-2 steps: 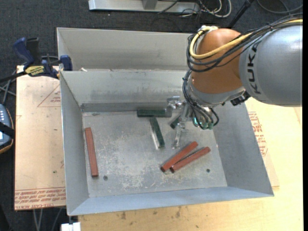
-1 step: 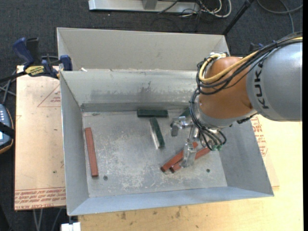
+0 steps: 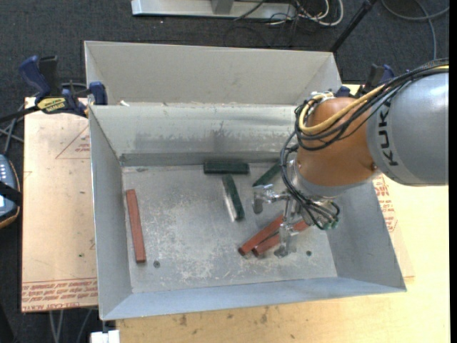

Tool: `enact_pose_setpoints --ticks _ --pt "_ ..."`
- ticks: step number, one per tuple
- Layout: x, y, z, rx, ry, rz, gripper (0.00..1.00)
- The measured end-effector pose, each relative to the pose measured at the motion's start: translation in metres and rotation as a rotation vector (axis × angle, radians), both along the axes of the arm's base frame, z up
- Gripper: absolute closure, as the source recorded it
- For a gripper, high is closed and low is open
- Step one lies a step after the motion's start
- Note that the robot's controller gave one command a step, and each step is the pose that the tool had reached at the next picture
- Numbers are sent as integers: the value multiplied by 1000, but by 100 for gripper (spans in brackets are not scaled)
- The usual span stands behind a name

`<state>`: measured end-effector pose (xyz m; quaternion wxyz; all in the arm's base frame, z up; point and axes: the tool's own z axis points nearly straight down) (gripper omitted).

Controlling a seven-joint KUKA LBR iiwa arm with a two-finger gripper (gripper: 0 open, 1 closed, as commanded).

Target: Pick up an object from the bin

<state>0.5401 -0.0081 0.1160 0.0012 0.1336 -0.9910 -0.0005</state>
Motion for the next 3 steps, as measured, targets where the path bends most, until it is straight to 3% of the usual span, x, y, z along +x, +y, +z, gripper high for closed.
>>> enact_pose_setpoints --ticks 1,2,3 --pt "-48 8 -46 1 -1 68 100" --pt "-48 8 -46 1 -1 67 100" --pt "-34 8 46 1 -1 68 0"
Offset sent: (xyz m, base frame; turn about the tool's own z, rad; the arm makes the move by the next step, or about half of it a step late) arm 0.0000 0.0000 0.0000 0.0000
